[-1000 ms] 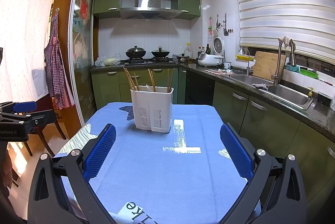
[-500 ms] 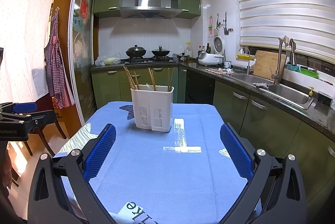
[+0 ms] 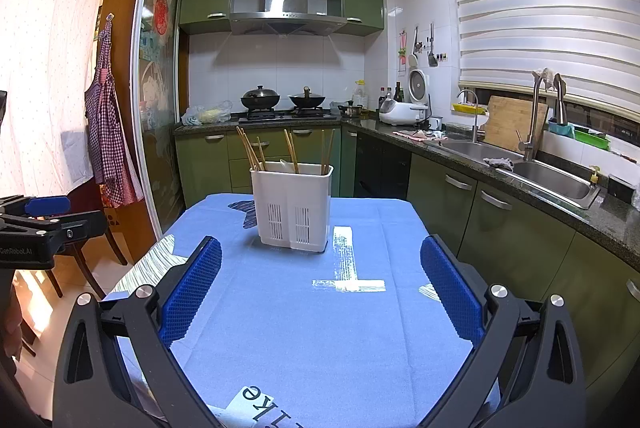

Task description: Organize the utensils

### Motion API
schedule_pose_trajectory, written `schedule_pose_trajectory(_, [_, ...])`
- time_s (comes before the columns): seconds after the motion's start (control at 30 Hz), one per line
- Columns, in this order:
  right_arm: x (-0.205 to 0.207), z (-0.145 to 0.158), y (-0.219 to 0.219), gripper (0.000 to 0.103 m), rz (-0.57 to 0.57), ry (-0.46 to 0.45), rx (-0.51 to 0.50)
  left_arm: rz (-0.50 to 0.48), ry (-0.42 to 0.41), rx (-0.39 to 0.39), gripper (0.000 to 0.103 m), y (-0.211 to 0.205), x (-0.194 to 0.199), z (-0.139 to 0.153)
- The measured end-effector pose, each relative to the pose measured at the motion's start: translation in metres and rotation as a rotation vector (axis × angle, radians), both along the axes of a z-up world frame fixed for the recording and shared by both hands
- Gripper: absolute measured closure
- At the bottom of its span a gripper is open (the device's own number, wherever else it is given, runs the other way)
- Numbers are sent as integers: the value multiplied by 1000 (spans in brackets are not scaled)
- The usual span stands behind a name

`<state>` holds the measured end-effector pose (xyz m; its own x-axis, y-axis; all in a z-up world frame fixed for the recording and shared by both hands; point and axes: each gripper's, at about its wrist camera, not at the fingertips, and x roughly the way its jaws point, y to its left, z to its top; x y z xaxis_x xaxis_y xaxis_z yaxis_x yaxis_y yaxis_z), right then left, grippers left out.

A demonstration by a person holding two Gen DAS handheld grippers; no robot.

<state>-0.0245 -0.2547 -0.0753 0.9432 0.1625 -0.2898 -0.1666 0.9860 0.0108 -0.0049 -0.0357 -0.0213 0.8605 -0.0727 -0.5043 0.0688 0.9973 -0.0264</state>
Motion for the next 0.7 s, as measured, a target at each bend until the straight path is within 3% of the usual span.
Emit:
schedule_pose_trajectory(0.47, [7, -7, -1, 5, 0, 11, -4, -11, 43, 10, 7, -3, 8, -4])
schedule_pose_trajectory(0.7, [10, -7, 0, 5, -1, 20, -5, 2, -28, 6, 7, -1, 3, 1])
